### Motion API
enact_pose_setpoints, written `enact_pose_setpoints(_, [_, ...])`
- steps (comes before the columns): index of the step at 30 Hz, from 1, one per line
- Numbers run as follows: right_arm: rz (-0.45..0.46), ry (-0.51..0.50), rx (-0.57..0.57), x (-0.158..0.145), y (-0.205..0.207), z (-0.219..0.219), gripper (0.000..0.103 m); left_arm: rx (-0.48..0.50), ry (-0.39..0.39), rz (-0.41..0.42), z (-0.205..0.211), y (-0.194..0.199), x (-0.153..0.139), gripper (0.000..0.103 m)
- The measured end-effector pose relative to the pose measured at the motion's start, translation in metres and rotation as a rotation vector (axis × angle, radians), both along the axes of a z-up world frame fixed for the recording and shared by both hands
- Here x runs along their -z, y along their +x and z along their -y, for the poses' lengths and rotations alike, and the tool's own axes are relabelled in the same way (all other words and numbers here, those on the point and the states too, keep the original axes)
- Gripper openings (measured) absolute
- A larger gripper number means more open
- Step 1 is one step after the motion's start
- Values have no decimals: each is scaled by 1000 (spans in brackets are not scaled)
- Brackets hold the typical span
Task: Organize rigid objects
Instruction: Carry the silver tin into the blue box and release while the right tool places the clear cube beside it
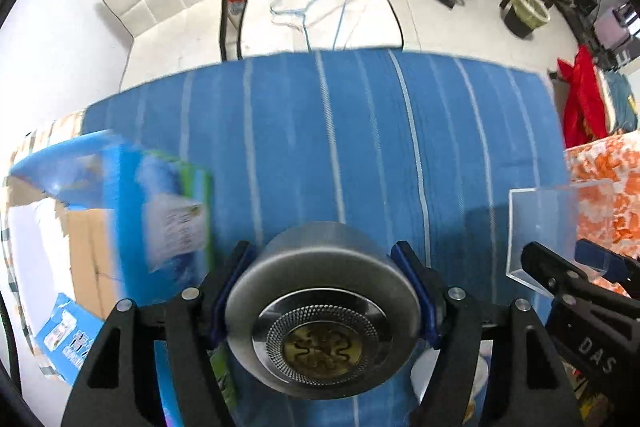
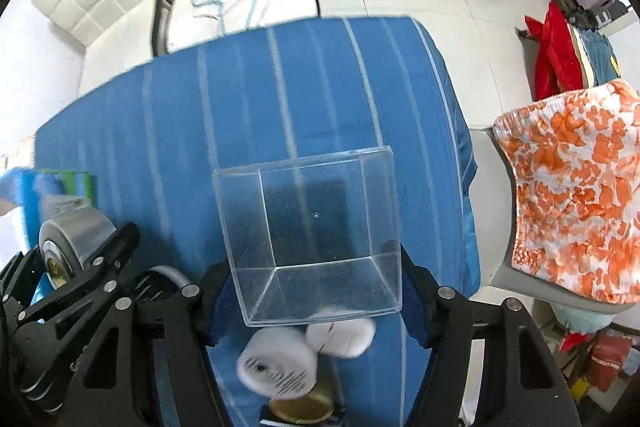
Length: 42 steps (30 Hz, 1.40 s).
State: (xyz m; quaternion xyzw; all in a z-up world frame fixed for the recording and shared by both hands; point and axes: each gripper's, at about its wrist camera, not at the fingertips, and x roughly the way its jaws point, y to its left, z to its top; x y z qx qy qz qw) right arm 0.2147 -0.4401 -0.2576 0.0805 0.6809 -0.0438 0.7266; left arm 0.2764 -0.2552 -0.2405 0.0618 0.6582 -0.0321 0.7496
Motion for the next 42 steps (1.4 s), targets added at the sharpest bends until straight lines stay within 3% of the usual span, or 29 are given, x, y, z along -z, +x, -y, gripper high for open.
enact_pose_setpoints(9, [142,65,-55,-98,-35,-86,68,-7,-72,132,-87,-26,-85,68])
enact_pose_setpoints(13, [176,91,-92,-127,-35,-151,68,-24,-72,155,-145,-37,-107,68])
enact_pose_setpoints(16, [177,108,-103,-132,-25,-198,68,-41,-38,169,-192,-38,-114,68])
enact_pose_setpoints(22, [115,139,-99,-105,9,-280,68,-97,15,144,-273,-25,-99,68])
enact_pose_setpoints(28, [25,121,-87,-53,39,-332,68,-129,24,71,-323,-6,-57,68])
enact_pose_setpoints(36, [-44,47,-56,10,66,-358,68,-140,-54,-59,-337,13,3,68])
enact_pose_setpoints(42, [-68,35,-29,34,75,-361,68,-106,-52,-108,-331,21,32,68])
